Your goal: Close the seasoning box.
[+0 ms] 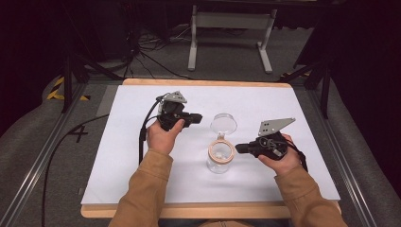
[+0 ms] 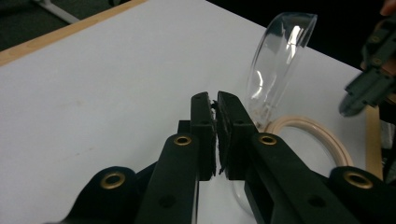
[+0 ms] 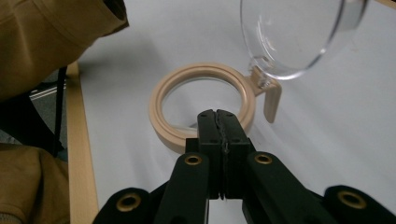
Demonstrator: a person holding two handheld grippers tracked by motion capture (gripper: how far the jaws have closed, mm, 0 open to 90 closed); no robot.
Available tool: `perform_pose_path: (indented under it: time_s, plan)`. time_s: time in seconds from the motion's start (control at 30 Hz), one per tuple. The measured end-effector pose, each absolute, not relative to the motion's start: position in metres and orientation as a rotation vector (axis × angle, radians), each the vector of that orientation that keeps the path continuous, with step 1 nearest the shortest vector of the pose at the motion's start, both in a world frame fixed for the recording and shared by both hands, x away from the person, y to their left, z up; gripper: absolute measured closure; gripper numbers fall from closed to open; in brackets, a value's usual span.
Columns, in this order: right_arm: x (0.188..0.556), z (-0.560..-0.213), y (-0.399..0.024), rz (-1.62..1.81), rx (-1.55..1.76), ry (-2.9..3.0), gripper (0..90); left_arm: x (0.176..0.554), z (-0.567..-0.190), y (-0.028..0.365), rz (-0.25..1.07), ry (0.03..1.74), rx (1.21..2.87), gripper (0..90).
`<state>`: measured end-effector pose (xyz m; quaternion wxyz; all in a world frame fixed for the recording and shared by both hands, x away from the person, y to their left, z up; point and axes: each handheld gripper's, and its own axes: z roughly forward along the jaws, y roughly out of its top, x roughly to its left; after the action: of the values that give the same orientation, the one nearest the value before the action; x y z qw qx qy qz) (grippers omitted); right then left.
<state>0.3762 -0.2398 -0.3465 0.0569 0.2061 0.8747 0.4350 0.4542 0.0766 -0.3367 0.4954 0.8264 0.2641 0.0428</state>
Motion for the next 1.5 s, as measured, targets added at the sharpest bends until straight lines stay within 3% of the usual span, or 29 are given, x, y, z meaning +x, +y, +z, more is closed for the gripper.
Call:
perform_pose_path:
  time_s: [0.53,1.5]
  plan:
    - [0.375,-0.347,-0.229,1.454,0.72,2.526,89.6,0.455,-0.342,0.043,0.091,0.605,2.007,89.2]
    - [0.377,-0.347,-0.219,1.484,0.698,2.565,89.4,0.447,-0.335,0.05,0.024,0.525,2.061,88.4]
